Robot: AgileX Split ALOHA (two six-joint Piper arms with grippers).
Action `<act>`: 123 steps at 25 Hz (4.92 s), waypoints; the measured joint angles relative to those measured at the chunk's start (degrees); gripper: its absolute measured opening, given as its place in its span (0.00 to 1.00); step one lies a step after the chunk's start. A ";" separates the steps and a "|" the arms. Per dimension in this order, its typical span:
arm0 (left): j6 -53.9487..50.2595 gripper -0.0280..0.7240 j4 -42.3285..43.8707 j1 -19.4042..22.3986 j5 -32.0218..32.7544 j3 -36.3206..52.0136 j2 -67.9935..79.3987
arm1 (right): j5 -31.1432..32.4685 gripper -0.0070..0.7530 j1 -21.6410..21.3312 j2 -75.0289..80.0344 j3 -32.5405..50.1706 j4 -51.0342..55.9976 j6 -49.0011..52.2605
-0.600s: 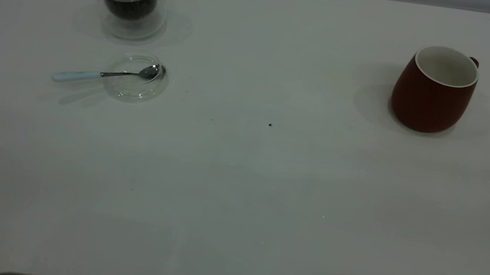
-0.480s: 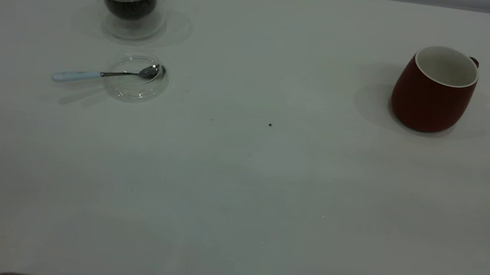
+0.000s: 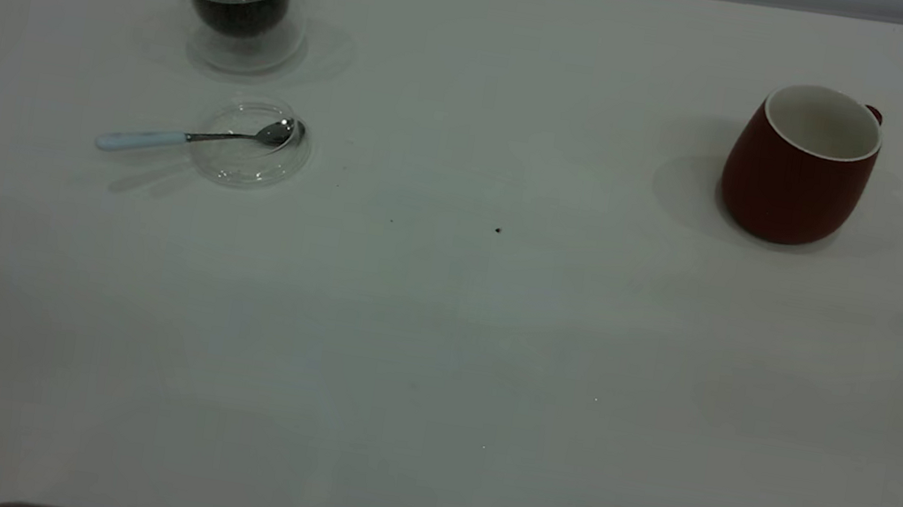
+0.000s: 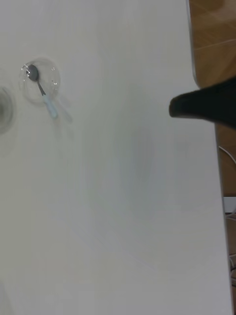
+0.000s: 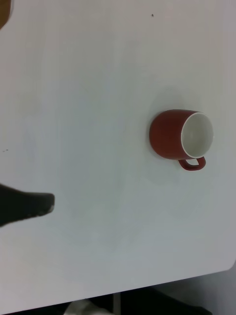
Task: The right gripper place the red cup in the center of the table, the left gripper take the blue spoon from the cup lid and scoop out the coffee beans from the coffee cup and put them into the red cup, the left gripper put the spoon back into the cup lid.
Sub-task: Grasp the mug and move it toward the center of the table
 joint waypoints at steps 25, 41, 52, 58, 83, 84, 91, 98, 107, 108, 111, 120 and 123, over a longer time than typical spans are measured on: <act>0.00 0.82 0.00 0.00 0.00 0.00 0.00 | 0.00 0.79 0.00 0.00 0.00 0.00 0.00; 0.00 0.82 0.00 0.00 0.00 0.00 0.00 | -0.95 0.79 0.00 16.78 -5.86 -2.63 -5.34; 0.00 0.82 0.00 0.00 0.00 0.00 0.00 | -11.92 0.88 0.00 60.59 -18.89 -3.40 -23.60; 0.00 0.82 0.00 0.00 0.00 0.00 0.00 | -18.17 0.93 0.00 78.45 -23.22 -3.40 -34.08; 0.00 0.82 0.00 0.00 0.00 0.00 0.00 | -34.33 0.90 4.12 123.22 -44.82 -2.04 -44.52; 0.00 0.82 0.00 0.00 0.00 0.00 0.00 | -34.26 0.89 4.36 124.07 -45.84 -2.10 -44.80; 0.00 0.82 0.00 0.00 0.00 0.00 0.00 | -34.06 0.89 6.79 130.18 -52.23 -3.32 -47.06; 0.00 0.82 0.00 0.00 0.00 0.00 0.00 | -32.43 0.87 8.98 132.80 -55.98 -4.09 -47.80; 0.00 0.82 0.00 0.00 0.00 0.00 -0.04 | -31.93 0.86 16.86 133.05 -57.66 -4.04 -46.67; -0.05 0.82 0.00 0.00 0.00 0.00 -0.04 | -31.88 0.86 18.02 133.11 -57.99 -4.04 -45.70; -0.05 0.82 0.00 0.00 0.00 0.00 -0.04 | -31.89 0.85 21.51 133.11 -58.84 -3.12 -42.59; -0.05 0.82 0.00 0.00 0.00 0.00 -0.04 | -37.81 0.83 29.22 133.16 -59.71 2.99 -36.21; -0.05 0.82 0.00 0.00 0.00 0.00 -0.04 | -40.27 0.83 29.91 133.20 -59.89 7.56 -35.88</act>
